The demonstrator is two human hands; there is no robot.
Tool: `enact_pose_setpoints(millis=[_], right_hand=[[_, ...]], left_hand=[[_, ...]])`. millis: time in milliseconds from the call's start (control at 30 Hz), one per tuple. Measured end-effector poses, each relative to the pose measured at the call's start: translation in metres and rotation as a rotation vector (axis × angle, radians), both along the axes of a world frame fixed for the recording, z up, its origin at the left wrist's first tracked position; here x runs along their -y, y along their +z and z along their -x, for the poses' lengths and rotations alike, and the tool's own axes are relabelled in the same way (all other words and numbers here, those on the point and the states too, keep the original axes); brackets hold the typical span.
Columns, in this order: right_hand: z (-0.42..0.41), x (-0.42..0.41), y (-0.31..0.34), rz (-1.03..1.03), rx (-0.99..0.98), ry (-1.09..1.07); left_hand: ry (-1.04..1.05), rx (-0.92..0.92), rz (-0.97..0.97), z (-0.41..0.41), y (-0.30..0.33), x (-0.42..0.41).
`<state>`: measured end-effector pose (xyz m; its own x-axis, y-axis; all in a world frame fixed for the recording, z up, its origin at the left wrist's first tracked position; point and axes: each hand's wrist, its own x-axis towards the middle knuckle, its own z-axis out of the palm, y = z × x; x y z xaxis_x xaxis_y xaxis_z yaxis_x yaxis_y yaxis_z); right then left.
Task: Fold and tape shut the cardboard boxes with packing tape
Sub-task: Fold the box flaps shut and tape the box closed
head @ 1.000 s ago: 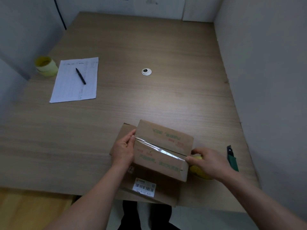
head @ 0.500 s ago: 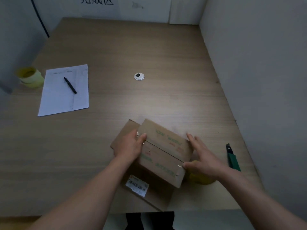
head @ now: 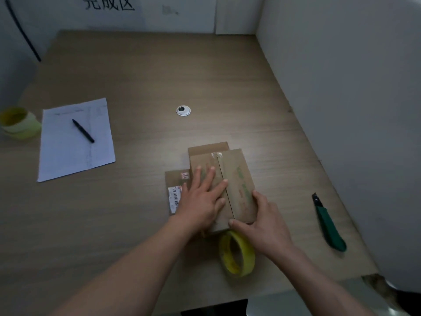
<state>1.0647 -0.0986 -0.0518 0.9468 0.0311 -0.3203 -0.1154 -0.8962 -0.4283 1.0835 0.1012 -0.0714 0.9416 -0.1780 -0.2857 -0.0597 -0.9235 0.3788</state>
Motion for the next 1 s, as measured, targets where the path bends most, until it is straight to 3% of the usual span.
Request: enact_pose_setpoints(millis=[167,267,333,433,567,633,800,933,1000], right_hand=[[-0.018,0.009,0.005,-0.010,-0.026,0.303],[-0.022,0.007,0.004,0.018,-0.095,0.352],[-0.024,0.001,0.003,0.043,-0.085,0.309],[-0.028,-0.004,0.004,0.076,-0.054,0.288],[-0.033,0.000,0.003,0.086,-0.007,0.247],[-0.032,-0.002,0.006,0.062,0.005,0.310],[-0.031,-0.009,0.008,0.078,0.002,0.297],[-0.033,-0.008,0.010,0.094,0.019,0.311],[-0.035,-0.008,0.009,0.086,0.024,0.317]], left_hand=[[-0.122,-0.029,-0.040,-0.028,0.010,-0.012],[-0.123,-0.006,-0.062,-0.038,0.019,-0.008],[-0.025,0.188,-0.021,-0.029,0.025,0.000],[0.254,0.490,0.202,0.005,0.026,0.014],[0.567,0.273,0.631,0.055,0.015,0.032],[0.721,0.225,0.688,0.075,0.017,0.042],[0.874,-0.042,0.799,0.078,0.022,0.059],[1.123,-0.163,1.090,0.073,0.028,0.075],[1.225,-0.203,1.130,0.070,0.026,0.076]])
